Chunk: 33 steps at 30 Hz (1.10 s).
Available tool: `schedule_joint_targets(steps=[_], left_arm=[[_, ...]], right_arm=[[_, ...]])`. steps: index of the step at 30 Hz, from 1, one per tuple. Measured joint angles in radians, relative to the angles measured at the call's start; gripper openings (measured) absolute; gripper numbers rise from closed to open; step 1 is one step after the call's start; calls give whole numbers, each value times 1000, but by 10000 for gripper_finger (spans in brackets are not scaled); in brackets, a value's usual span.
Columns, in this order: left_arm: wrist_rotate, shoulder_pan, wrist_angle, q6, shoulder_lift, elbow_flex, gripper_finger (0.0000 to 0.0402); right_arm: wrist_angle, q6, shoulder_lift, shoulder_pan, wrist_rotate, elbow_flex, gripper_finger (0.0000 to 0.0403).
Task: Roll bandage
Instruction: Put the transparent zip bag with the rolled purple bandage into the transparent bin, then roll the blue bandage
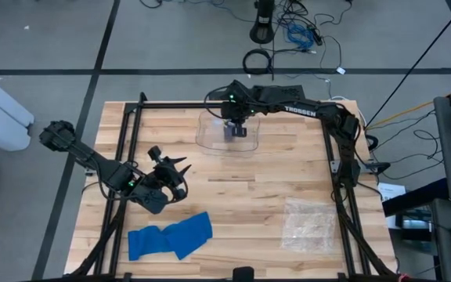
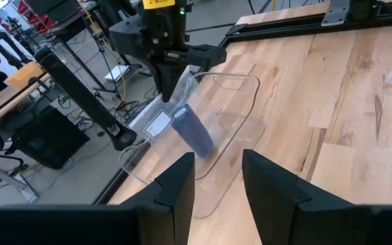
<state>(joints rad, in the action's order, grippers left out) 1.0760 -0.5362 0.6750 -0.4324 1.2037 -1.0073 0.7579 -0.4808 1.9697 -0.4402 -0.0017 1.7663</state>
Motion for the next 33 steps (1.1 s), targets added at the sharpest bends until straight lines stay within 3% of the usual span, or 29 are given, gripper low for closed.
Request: schedule_joint_targets(steps=[8,15,23,33], left_arm=[[0,0,0,0,0,0,130],[-6,0,0,-5,0,0,130],[-12,0,0,-5,0,0,130],[-25,0,0,48,0,0,130]], right_arm=[[-15,55,0,-39,2,9,6],[-11,119,2,-58,3,9,75],[-11,210,-4,-37,240,9,163],[-105,253,-138,105,294,9,169]])
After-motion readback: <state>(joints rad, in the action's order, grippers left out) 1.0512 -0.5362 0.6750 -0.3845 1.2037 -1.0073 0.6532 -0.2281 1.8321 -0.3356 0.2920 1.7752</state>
